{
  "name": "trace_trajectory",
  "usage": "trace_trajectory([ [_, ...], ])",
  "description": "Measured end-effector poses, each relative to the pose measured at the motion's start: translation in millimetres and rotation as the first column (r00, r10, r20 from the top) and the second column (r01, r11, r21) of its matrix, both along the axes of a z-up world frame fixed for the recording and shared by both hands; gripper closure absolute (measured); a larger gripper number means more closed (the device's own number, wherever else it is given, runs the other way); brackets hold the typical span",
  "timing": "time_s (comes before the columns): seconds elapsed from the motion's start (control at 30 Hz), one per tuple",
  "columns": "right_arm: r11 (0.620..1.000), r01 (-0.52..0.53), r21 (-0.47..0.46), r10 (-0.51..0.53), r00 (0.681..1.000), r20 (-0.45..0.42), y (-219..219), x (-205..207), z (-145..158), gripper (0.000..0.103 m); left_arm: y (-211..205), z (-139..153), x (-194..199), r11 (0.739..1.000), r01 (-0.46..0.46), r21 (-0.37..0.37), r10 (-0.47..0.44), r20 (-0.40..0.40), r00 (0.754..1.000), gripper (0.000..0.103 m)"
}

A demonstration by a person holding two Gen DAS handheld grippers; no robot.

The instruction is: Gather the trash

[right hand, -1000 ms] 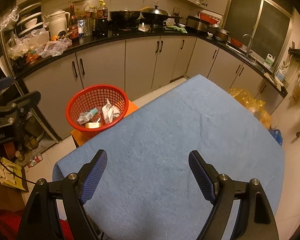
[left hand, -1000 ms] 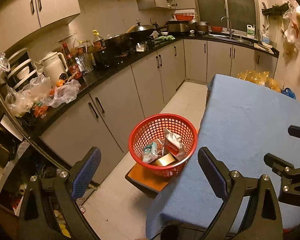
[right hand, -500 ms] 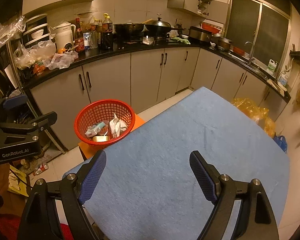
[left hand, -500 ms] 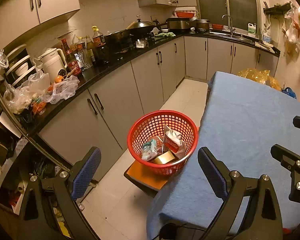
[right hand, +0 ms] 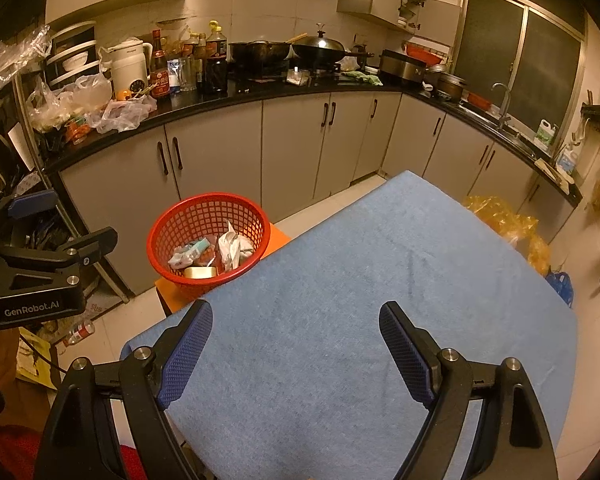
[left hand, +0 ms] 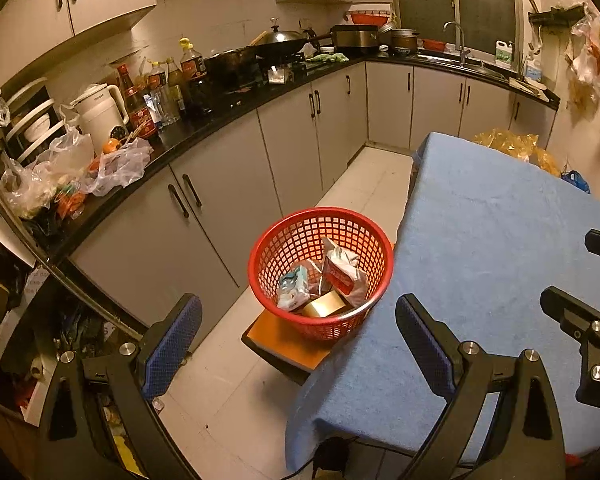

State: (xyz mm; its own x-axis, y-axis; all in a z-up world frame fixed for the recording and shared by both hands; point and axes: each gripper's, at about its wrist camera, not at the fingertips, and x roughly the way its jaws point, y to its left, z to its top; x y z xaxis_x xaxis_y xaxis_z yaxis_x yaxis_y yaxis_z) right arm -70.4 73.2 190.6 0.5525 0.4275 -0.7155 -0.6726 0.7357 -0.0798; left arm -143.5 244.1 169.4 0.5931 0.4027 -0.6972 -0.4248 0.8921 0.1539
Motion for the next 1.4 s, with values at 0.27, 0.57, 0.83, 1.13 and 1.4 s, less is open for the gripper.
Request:
trace_trajectory([
  [0.27,1.000,-0.009,-0.012,0.009,1.000,-0.011,3.3,0.3,-4.0,0.014,0.6,-3.7,-0.9,1.000,-0.004,0.000,0.004,-0.009,1.000,0.006],
  [0.57,1.000,-0.024,-0.020,0.024,1.000,-0.018,6.4,-0.8,-7.0,0.014,2.1,-7.5,-2.8,1.000,-0.011,0.000,0.011,-0.016,1.000,0.006],
  [0.83,0.999,-0.031,-0.026,0.030,0.999,-0.028,7.6,-1.4,-11.3,0.014,0.4,-10.2,-4.0,1.000,-0.016,0.003,0.016,-0.022,1.000,0.006],
  [1.13,0.999,-0.030,-0.029,0.029,0.999,-0.030,6.9,-1.9,-13.5,0.014,-0.9,-10.1,-4.2,1.000,-0.016,0.002,0.016,-0.024,1.000,0.006],
  [1.4,0.999,-0.016,-0.032,0.015,0.999,-0.039,2.1,-1.3,-16.5,0.014,-6.0,-12.9,-0.5,1.000,0.001,0.004,-0.001,-0.043,0.999,0.006],
])
